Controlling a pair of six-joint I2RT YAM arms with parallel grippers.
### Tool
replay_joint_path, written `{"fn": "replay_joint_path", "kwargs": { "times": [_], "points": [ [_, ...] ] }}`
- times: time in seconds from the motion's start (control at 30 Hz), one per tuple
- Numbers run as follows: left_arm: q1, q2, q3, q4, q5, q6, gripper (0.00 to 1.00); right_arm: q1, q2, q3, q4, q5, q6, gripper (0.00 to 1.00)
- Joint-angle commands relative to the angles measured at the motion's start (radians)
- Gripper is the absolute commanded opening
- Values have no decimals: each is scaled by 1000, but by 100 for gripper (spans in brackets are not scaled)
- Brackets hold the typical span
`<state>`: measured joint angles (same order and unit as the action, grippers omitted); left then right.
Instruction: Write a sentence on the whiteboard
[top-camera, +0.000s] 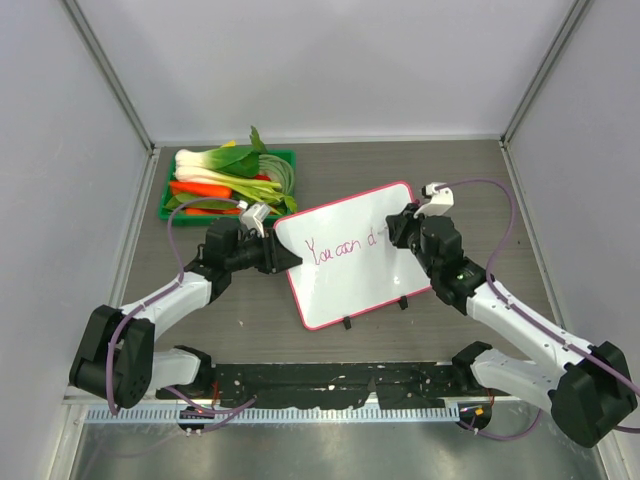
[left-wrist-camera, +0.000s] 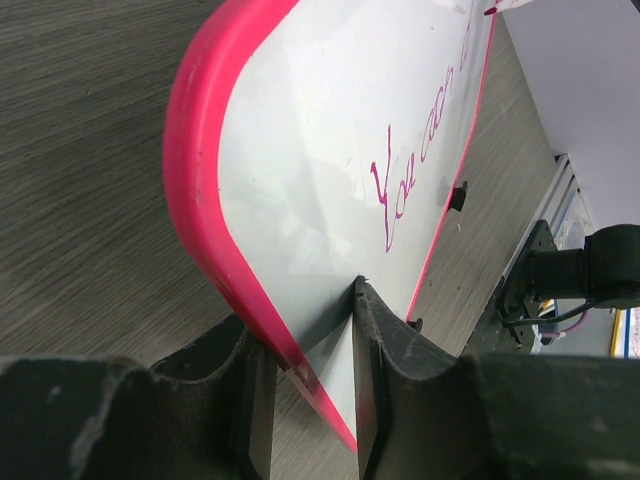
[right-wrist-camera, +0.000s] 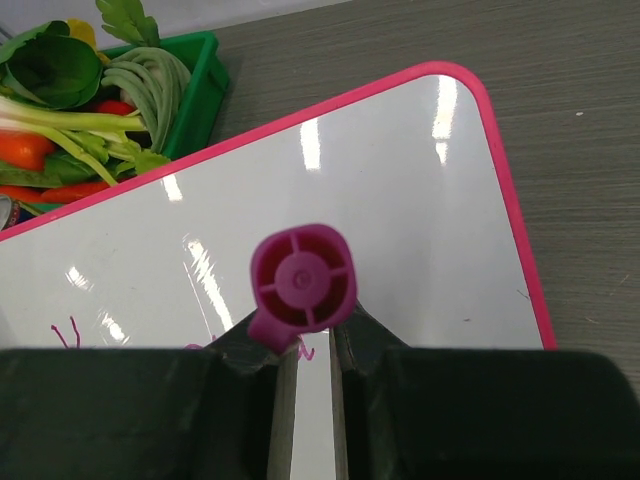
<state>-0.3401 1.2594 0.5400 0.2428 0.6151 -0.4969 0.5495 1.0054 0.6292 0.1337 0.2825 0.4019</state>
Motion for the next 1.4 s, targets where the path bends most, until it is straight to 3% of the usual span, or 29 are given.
{"fn": "replay_joint_path", "kwargs": {
  "times": [0.0, 0.77, 1.37],
  "points": [
    [12, 38, -29, -59, -232, 184, 0, -2, 9, 44, 37, 15, -18, 1],
    [12, 41, -29, -56, -224, 185, 0, 0, 64, 43, 20, -37, -20, 1],
    [12, 41, -32, -56, -222, 185, 0, -2, -25, -39, -52, -17, -12, 1]
  ]
}}
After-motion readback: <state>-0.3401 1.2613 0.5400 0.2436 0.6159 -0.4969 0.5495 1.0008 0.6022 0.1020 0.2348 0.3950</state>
